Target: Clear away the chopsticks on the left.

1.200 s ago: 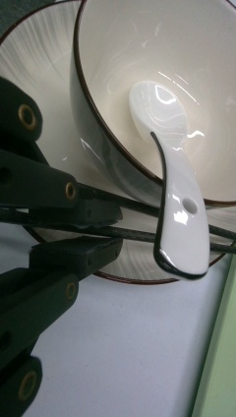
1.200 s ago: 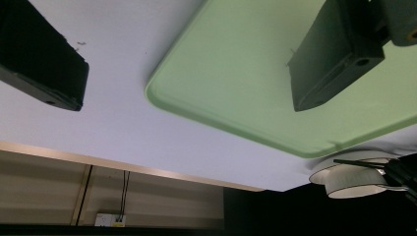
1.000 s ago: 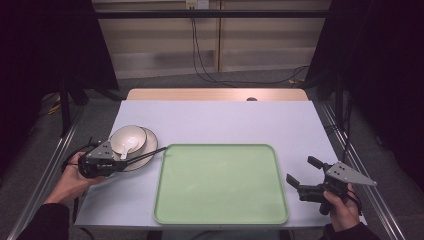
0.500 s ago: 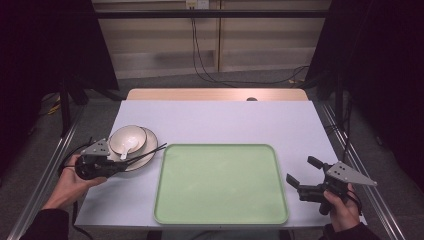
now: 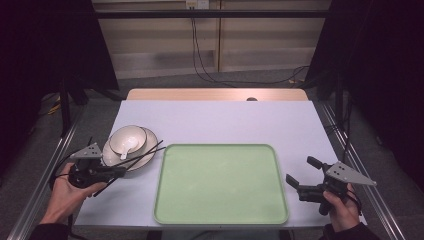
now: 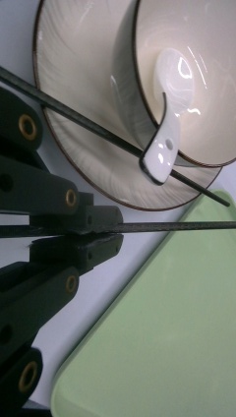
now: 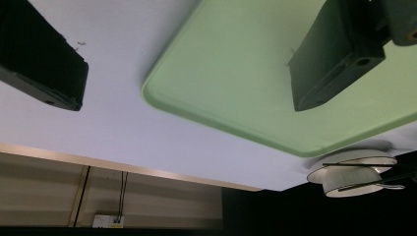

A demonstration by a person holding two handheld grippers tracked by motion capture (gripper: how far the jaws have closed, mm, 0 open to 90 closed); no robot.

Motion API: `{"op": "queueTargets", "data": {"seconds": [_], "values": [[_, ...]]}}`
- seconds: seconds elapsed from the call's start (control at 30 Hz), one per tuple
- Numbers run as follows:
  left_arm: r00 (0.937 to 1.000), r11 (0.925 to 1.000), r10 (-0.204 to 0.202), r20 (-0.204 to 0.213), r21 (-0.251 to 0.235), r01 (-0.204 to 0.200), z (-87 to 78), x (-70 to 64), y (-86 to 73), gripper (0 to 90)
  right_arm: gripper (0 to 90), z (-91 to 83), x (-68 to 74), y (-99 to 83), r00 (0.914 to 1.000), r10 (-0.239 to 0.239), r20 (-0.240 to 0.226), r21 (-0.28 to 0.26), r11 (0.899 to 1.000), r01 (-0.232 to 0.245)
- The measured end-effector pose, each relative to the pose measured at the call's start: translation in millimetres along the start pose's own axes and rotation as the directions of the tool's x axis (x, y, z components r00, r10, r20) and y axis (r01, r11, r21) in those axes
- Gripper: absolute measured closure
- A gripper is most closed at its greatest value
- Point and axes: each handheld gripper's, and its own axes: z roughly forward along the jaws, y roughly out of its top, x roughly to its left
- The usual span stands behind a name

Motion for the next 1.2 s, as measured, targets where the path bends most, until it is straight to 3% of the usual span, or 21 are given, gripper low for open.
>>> {"op": "queueTargets", "data": {"seconds": [0.1, 0.3, 0.5, 0.63, 0.7, 0.73, 0.77, 0.8, 0.87, 1.0, 1.07, 1.2], "values": [[0.9999, 0.9998, -0.008, 0.007, -0.017, 0.008, -0.4, -6.6, -0.2, 86.1, 0.9, 0.1, 0.1, 0.1, 1.0, -0.001, 0.001, -0.002, 1.0, 0.001], [0.9975, 0.9965, -0.061, -0.035, -0.059, 0.059, -1.2, -31.9, 2.9, 86.1, 0.8, -0.6, 0.8, 0.2, 1.0, 0.007, 0.002, -0.007, 1.0, -0.007], [0.9884, 0.9868, -0.138, -0.062, -0.094, 0.132, -0.5, -45.1, 4.8, 86.2, 0.8, -1.0, 0.4, 0.4, 1.0, 0.003, 0.0, -0.008, 1.0, -0.003], [0.9844, 0.9836, -0.157, -0.079, -0.103, 0.149, 1.4, -52.0, 4.5, 86.2, 0.9, -0.9, 0.3, 0.3, 1.0, 0.005, 0.001, -0.008, 1.0, -0.005], [0.9784, 0.9805, -0.177, -0.106, -0.104, 0.166, 4.2, -60.2, 5.0, 86.2, 0.8, -0.8, 0.5, 0.4, 1.0, 0.005, 0.0, -0.008, 1.0, -0.005], [0.9782, 0.9836, -0.166, -0.125, -0.092, 0.155, 6.6, -68.5, 6.7, 86.2, 0.8, -0.8, 0.4, 0.4, 1.0, 0.003, 0.001, -0.009, 1.0, -0.003], [0.9782, 0.9836, -0.166, -0.125, -0.092, 0.155, 6.6, -68.5, 6.7, 86.1, 0.8, -0.8, 0.4, 0.4, 1.0, 0.003, 0.001, -0.009, 1.0, -0.003], [0.9737, 0.9785, -0.19, -0.126, -0.107, 0.177, 8.1, -72.3, 7.5, 86.1, 0.8, -0.7, 0.3, 0.4, 1.0, 0.003, 0.002, -0.01, 1.0, -0.003], [0.9721, 0.9719, -0.206, -0.113, -0.139, 0.19, 12.5, -82.5, 11.3, 86.1, 0.8, -0.7, 0.7, 0.5, 1.0, 0.006, -0.001, -0.009, 1.0, -0.006], [0.9767, 0.9745, -0.193, -0.094, -0.135, 0.179, 21.7, -90.2, 16.3, 86.1, 0.8, -0.7, 0.7, 0.5, 1.0, 0.005, -0.002, -0.009, 1.0, -0.005], [0.9745, 0.9735, -0.205, -0.091, -0.123, 0.193, 29.9, -92.7, 18.5, 86.1, 0.8, -0.3, 0.6, 0.4, 1.0, 0.002, 0.0, -0.013, 1.0, -0.002], [0.9704, 0.968, -0.221, -0.098, -0.144, 0.206, 45.3, -96.9, 24.9, 86.1, 0.6, -0.3, 0.6, 0.5, 1.0, 0.0, -0.003, -0.012, 1.0, 0.0]]}}
